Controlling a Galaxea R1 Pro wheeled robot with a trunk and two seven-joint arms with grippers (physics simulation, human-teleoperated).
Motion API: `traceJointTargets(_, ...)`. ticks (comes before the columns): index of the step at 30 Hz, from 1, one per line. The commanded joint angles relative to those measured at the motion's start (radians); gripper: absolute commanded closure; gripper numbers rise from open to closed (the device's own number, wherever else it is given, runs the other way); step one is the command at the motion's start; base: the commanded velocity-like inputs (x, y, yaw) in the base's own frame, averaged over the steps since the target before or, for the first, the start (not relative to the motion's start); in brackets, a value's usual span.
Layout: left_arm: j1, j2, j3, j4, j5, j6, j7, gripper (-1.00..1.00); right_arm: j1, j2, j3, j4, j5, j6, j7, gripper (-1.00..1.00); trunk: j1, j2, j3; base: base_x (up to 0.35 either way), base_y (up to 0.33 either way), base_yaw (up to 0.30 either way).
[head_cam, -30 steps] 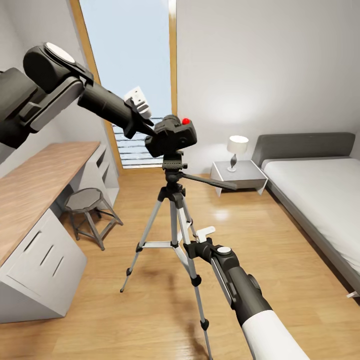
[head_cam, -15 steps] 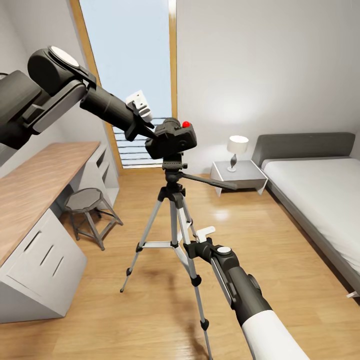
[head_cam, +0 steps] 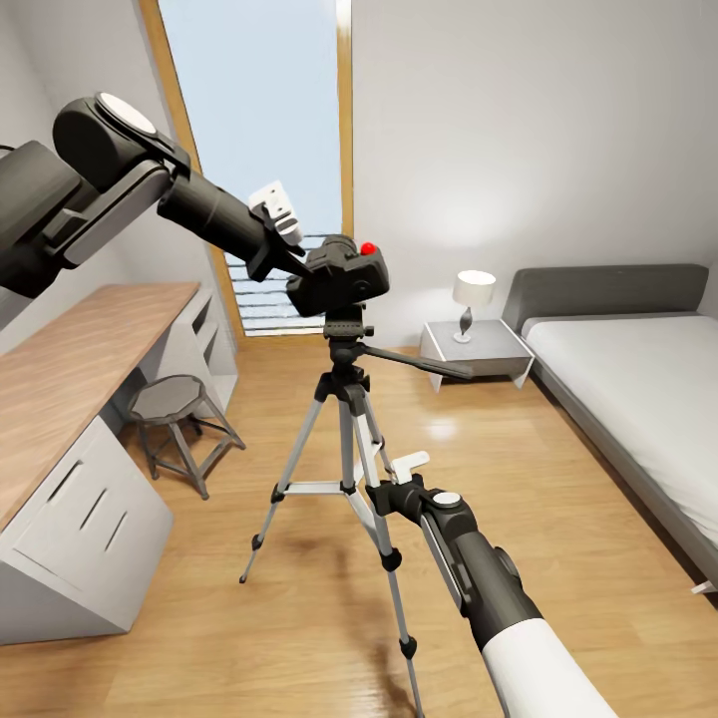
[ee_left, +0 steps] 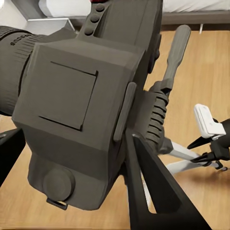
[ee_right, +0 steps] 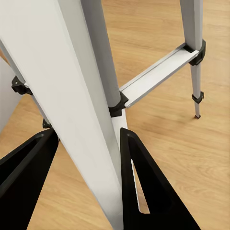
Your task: Attach the digital camera to the camera tripod in the bedroom.
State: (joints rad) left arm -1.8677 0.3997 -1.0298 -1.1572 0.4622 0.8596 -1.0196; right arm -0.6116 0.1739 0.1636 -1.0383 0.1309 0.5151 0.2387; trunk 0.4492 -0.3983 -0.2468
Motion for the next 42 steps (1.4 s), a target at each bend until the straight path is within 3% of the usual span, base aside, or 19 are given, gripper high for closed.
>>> traceJointTargets(1,-0.002,0.002,-0.002,0.0,-0.001,0.005,0.001,1.0,0.0,0.0,-0.001,0.015,0.023,0.003,0.007,1.0,0.001,-0.002,-0.002,0.0,0.0,0.0)
traceJointTargets(7,-0.002,0.002,-0.002,-0.001,-0.05,0.006,0.001,1.0,0.0,0.001,-0.001,0.015,0.023,0.003,0.007,1.0,0.001,-0.002,-0.002,0.0,0.0,0.0)
traceJointTargets(11,-0.002,0.003,-0.003,0.0,-0.059,0.007,0.001,1.0,0.0,0.0,-0.001,0.015,0.023,0.003,0.007,1.0,0.001,-0.002,-0.002,0.0,0.0,0.0)
traceJointTargets(42,-0.002,-0.008,-0.002,0.0,-0.06,0.01,-0.007,1.0,0.0,-0.001,-0.001,0.015,0.026,0.003,0.007,1.0,0.001,-0.002,-0.002,0.0,0.0,0.0)
